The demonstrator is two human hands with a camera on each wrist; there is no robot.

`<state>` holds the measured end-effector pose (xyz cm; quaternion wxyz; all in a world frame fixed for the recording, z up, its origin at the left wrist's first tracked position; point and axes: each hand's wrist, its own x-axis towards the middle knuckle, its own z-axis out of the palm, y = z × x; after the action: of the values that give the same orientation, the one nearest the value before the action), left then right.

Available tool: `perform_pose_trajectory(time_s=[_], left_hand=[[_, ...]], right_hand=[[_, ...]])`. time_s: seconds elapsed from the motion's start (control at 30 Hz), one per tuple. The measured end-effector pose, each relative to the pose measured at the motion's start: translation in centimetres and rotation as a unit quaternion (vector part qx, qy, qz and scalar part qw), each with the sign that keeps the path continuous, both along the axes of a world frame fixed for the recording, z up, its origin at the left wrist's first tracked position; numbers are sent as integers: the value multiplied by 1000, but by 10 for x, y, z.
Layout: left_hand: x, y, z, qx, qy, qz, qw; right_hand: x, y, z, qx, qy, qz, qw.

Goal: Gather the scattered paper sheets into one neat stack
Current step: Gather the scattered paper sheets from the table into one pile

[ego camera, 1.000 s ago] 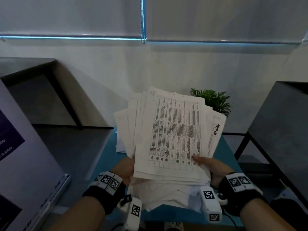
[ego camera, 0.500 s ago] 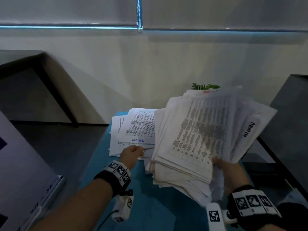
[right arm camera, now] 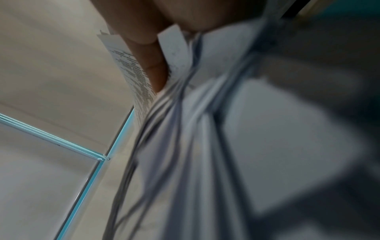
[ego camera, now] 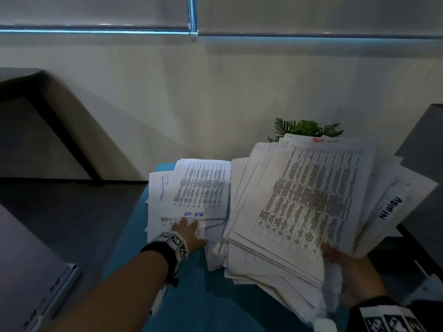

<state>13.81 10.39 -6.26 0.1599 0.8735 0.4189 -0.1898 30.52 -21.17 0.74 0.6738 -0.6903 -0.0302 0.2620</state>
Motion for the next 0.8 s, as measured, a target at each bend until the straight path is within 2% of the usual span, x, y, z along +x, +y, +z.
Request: perform_pose_trajectory(time_s=[0.13,0.2,0.3,0.37,0.43,0.5,0.63,0.8], left_hand=[[-19,-21,12,-31,-22,-20,999],[-31,-35,25,-49,-41,-55,996],[-50,-57,42,-81,-11,-70,994],[-59,-60,47,-68,5,-44,997],[-64,-50,49,-23,-34,14,999],[-65,-31,41,30,-83,82,993],[-68,-6,23,9,-61,186,981],[-67,8,9,48,-43,195,979]], right_hand=[[-10,7,-4,47,-8,-17,999],[-11,6,-18,57,15,-31,998],[-17,7,-20,75,71,-18,995],[-25,10,-11,75,105,17,991],[-30,13,-9,87,132,48,986],[-33,13,-9,89,119,54,988],[-30,14,-16,90,89,40,991],[-25,13,-28,73,104,24,992]])
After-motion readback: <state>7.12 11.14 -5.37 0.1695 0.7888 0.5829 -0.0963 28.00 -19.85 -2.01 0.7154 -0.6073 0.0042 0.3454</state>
